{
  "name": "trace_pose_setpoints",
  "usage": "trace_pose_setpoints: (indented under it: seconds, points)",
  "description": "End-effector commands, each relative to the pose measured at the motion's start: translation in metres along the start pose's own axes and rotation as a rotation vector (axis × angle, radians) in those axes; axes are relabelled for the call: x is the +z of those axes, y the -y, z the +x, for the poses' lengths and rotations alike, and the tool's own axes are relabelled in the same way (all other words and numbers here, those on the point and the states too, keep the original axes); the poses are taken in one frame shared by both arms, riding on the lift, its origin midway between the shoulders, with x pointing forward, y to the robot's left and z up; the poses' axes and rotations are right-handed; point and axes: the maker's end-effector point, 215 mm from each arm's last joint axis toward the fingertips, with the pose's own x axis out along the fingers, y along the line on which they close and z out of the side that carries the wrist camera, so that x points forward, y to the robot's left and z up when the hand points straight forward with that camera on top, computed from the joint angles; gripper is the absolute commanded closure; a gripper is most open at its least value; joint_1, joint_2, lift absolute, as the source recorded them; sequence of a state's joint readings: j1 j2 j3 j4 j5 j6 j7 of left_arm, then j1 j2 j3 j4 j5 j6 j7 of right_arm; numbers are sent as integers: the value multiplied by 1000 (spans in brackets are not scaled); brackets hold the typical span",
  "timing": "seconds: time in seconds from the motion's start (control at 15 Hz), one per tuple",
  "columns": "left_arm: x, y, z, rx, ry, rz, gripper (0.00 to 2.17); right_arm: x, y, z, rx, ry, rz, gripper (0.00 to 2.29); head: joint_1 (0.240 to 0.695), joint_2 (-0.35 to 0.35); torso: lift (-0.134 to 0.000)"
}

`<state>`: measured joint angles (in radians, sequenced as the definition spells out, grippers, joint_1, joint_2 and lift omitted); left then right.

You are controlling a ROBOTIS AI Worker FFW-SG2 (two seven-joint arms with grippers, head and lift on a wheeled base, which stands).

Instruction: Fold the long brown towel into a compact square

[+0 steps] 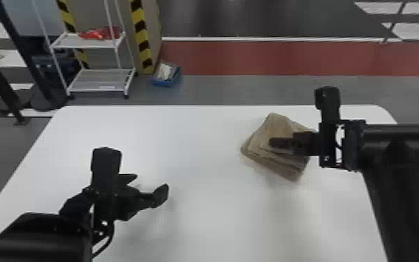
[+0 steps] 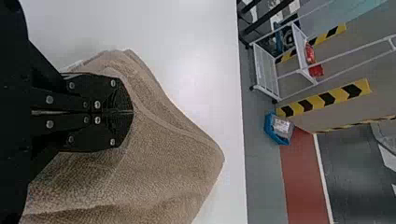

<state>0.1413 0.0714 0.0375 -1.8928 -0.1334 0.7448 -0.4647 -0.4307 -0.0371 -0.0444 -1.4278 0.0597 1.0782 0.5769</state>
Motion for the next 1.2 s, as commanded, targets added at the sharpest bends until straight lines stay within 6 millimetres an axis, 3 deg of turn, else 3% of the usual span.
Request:
trace_pose_setpoints:
  seconds: [0.0, 0.13, 0.33, 0.53, 0.67, 0.8, 0.93, 1.07, 1.13]
  points:
    - [-1, 0, 1, -1, -3, 0, 97, -23, -9, -2, 18, -63, 29, 1740, 695, 39, -124]
    - [-1, 2, 2, -5, -2, 2, 97, -45, -18, -8, 49, -131, 70, 1744, 695, 47, -124]
    - [0, 2, 1, -5, 0, 3, 97, -62, -41, -21, 127, -161, 102, 1740, 695, 55, -124]
    - [-1, 3, 1, -5, -2, 4, 97, -75, -65, -49, 209, -201, 135, 1740, 695, 76, -124]
    - [-2, 4, 1, -5, -4, 4, 97, -93, -61, -72, 208, -271, 143, 1740, 695, 83, -124]
    - [-2, 4, 1, -7, -4, 4, 97, -90, -43, -85, 190, -279, 109, 1740, 695, 77, -124]
    - [-2, 6, 2, -9, -4, 4, 97, -96, -45, -99, 265, -244, 181, 1740, 695, 57, -124]
    - [-1, 6, 2, -10, -4, 4, 97, -69, -46, -118, 352, -126, 231, 1740, 695, 41, -124]
    - [0, 6, 2, -10, -1, 6, 97, -57, -36, -124, 337, -78, 227, 1740, 695, 36, -124]
